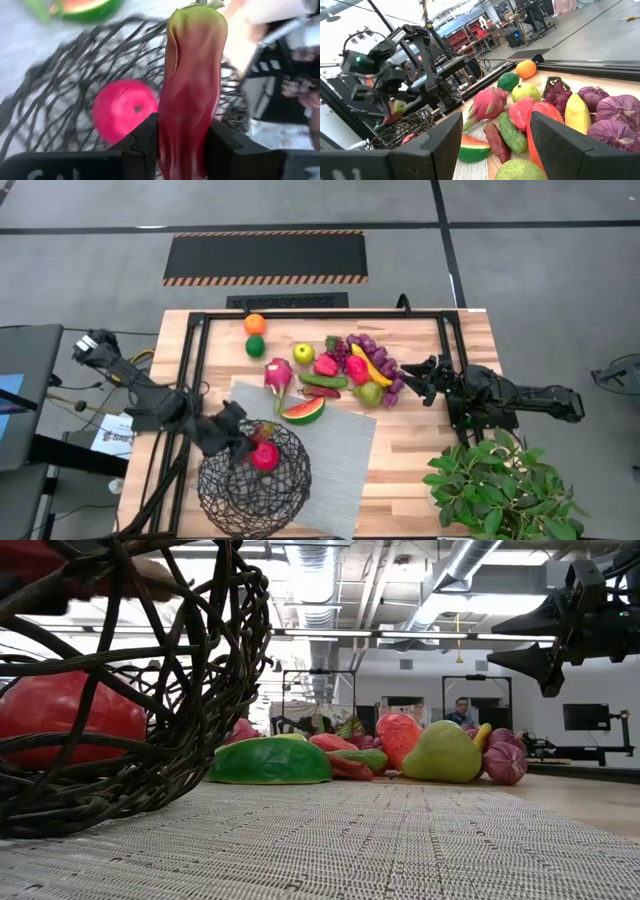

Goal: Build produce basket
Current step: Put the top red chili pepper into the mesh basket

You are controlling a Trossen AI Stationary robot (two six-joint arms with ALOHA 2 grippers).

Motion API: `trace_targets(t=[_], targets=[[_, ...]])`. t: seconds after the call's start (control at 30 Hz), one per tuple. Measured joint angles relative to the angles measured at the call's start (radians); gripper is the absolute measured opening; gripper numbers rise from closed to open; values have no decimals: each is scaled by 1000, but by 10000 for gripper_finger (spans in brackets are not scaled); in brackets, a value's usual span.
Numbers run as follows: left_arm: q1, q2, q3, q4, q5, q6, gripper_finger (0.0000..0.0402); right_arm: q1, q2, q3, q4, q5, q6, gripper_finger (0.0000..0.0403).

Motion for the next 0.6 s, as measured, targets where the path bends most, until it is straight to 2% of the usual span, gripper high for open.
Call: trace_targets(t=[0.27,0.6], targets=[[-91,111,0,7,29,-240,99,0,0,0,0,0,0,255],[-156,130,0,-58,9,-425,99,0,0,0,0,0,-1,255]])
